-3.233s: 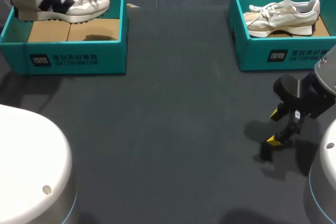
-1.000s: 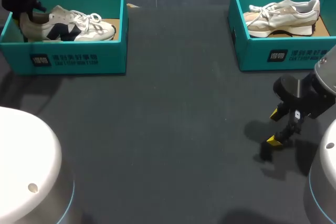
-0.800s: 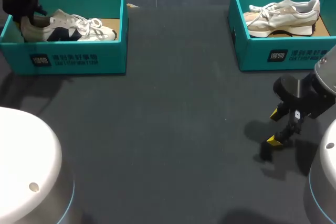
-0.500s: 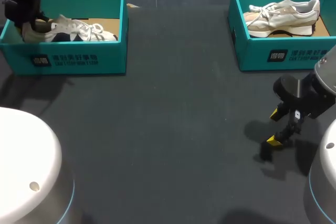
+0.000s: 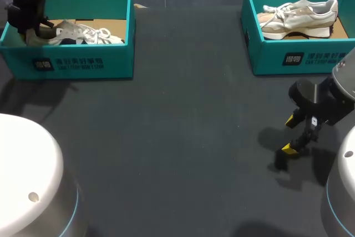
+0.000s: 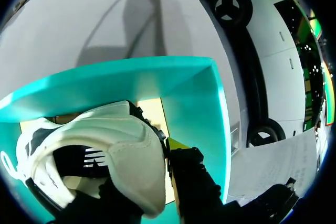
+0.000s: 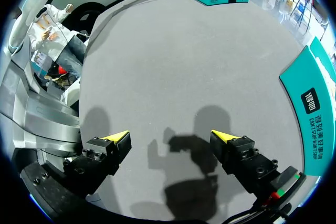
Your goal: Take the shoe out of the shoebox, open the shoe tongue, remove and reinsert the insole, then place the shoe into the shoebox
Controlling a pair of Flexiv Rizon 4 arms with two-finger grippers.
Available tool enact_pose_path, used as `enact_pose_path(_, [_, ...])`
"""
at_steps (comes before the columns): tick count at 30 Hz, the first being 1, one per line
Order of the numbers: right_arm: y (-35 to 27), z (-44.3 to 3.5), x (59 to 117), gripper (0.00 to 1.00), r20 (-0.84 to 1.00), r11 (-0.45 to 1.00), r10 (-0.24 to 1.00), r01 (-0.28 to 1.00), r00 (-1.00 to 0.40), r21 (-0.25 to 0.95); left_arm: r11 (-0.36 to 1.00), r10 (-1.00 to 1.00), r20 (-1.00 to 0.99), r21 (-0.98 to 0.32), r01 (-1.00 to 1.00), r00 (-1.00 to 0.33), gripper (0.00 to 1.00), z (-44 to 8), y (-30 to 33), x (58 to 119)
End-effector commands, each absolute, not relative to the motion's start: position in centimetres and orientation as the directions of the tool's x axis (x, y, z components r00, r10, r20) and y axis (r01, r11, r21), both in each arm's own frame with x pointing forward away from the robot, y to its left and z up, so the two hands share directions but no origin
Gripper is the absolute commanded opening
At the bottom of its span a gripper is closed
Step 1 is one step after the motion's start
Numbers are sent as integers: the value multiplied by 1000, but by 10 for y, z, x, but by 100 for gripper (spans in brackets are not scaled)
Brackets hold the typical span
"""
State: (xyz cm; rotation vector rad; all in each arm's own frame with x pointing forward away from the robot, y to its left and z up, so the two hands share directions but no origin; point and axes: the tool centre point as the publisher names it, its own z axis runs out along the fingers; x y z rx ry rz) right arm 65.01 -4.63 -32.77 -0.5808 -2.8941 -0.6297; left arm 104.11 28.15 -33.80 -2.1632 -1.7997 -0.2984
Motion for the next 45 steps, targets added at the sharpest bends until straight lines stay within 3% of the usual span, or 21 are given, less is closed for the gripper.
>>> enact_pose_path(1, [-47,-327,648,100,195,840,343,393,-919,375,-157,918,352,-99,983,182,0,-344,281,1044])
enact_pose_path(17, [-47,-327,648,100,195,840,343,393,-919,375,-126,917,381,-9,992,120,0,-356,283,1052])
enact_pose_path(45, [-47,-327,648,100,195,840,343,393,-919,375,-124,926,364,30,992,104,0,-366,284,1044])
